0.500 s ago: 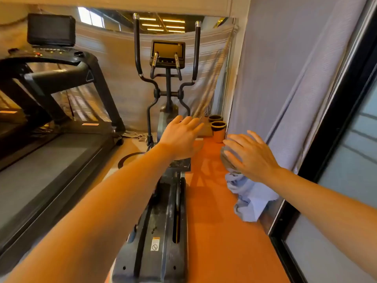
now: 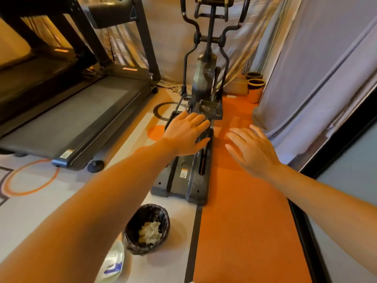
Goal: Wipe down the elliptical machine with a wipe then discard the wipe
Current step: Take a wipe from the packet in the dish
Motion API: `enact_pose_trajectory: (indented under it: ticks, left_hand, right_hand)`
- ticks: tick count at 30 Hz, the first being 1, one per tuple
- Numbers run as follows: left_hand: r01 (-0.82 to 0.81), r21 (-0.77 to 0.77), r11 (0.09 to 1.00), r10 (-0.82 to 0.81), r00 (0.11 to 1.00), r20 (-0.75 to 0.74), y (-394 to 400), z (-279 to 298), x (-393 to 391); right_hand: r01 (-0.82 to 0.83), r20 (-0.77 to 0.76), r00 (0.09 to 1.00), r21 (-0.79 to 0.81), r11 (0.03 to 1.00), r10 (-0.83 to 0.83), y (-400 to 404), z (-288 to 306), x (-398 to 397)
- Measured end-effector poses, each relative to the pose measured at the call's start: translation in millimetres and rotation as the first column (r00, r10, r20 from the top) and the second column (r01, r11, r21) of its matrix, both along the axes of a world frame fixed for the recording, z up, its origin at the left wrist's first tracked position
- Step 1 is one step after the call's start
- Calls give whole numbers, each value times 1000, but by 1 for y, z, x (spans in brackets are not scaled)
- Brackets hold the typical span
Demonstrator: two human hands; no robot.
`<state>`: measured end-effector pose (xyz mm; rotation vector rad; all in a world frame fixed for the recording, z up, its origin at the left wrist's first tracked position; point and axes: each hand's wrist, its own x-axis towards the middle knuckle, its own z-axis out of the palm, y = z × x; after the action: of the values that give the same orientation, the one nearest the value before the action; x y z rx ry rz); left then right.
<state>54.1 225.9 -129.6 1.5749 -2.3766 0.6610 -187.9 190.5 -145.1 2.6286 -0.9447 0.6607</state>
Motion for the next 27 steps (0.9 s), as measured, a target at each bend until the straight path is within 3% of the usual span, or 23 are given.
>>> enact_pose_trajectory:
  ticks: [6,15,27]
  left_hand:
    - [-149,105,983,154,987,-40,101,-43,50]
    - [-354,289,890,372,928,-10,216,-129,137]
    - [-411,469,782,471,882,-13,323,-236,258]
  right_hand:
    - [-91,23,996,135,987,88,64,-45,50]
    - [-234,-73,965,189,954,252,134,-112,154]
    - [-289,-149,930,262,921,335,213,-230,295]
